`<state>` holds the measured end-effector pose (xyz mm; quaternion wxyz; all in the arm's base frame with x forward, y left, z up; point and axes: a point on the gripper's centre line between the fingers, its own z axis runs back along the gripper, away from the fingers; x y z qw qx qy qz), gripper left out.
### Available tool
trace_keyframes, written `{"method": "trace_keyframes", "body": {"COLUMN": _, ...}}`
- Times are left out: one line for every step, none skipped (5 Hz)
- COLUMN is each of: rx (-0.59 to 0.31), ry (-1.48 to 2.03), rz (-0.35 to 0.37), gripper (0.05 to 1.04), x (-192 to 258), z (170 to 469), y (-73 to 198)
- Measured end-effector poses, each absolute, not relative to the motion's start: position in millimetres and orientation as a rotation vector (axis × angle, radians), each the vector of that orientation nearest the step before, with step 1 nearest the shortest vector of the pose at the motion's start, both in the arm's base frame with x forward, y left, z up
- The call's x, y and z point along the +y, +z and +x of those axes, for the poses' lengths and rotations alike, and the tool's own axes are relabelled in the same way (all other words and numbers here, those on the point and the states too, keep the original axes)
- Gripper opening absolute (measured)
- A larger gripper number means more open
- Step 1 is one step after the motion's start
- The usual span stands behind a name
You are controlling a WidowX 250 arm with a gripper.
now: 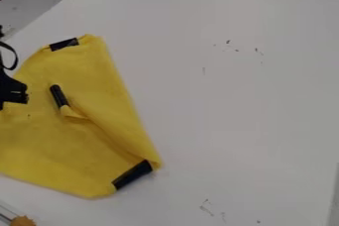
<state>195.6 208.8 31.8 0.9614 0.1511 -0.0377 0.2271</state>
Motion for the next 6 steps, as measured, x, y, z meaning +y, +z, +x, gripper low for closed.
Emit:
{"method": "trace_keyframes", "body": {"rx": -0.086, "ry": 0.449, "rz": 0.315, "gripper": 0.059, "x": 194.9, "z": 224.9, "y": 43.6}}
{"method": "trace_keyframes", "body": {"rx": -0.086, "ry": 0.391, "rz": 0.287, "gripper": 0.059, "x": 174.7, "z": 266.4, "y": 37.1}}
{"method": "trace_keyframes", "body": {"rx": -0.092, "ry": 0.348, "rz": 0.252, "gripper": 0.058, "x": 163.2, "z": 300.5, "y": 30.3}}
{"method": "trace_keyframes", "body": {"rx": -0.106, "ry": 0.304, "rz": 0.227, "gripper": 0.074, "x": 151.4, "z": 327.8, "y": 22.0}}
{"method": "trace_keyframes", "body": {"rx": -0.106, "ry": 0.306, "rz": 0.219, "gripper": 0.217, "x": 145.3, "z": 338.8, "y": 22.9}}
{"method": "trace_keyframes", "body": {"rx": -0.119, "ry": 0.316, "rz": 0.214, "gripper": 0.496, "x": 138.8, "z": 346.4, "y": 28.9}}
